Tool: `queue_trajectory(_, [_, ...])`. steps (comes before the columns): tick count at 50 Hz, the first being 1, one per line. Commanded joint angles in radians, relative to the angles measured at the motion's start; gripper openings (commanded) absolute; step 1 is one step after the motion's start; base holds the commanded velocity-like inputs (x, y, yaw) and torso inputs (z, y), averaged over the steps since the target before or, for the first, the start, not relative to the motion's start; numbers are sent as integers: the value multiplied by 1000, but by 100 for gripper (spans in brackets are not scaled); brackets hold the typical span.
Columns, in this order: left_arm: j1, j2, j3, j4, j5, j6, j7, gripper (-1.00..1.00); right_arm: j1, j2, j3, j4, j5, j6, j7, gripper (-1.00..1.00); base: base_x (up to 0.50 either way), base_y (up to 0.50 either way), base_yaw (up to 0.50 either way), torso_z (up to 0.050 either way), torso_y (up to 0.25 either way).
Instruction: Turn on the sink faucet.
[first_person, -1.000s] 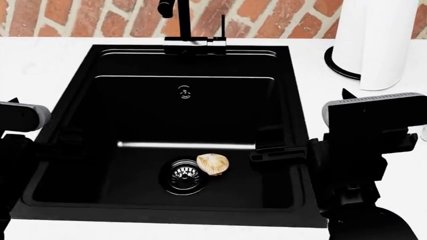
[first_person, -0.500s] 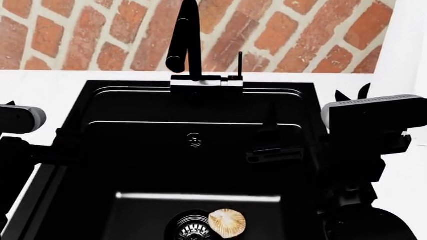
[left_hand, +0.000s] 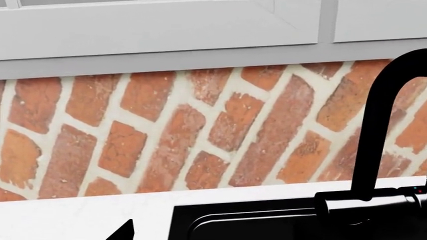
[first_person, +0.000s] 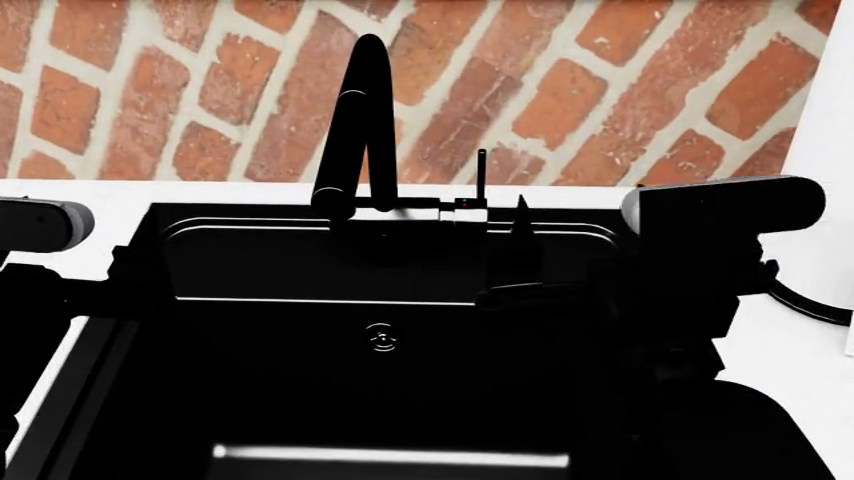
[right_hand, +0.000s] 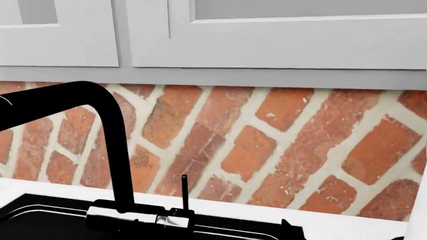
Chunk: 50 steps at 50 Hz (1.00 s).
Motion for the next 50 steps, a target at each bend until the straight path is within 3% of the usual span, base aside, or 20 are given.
queue_trajectory(1, [-50, 14, 16, -100, 14, 35, 15, 100, 133, -42, -69, 256, -31, -61, -62, 100, 0, 0, 0, 0, 0])
queue_trajectory(12, [-122, 44, 40, -334, 59, 144, 47, 100, 401, -125, -164, 837, -134, -287, -175, 100, 0, 0, 0, 0, 0])
queue_trajectory(21, [-132, 41, 41, -331, 59, 142, 41, 100, 559, -195, -193, 1225, -172, -463, -242, 100, 0, 0, 0, 0, 0])
queue_trajectory(26, [-113, 37, 35, -320, 52, 148, 41, 100, 694, -251, -201, 1545, -195, -632, -279, 100, 0, 0, 0, 0, 0])
queue_trajectory(50, [-107, 52, 41, -367, 58, 187, 30, 100, 691, -298, -75, 1554, -317, -570, -255, 100, 0, 0, 0, 0, 0])
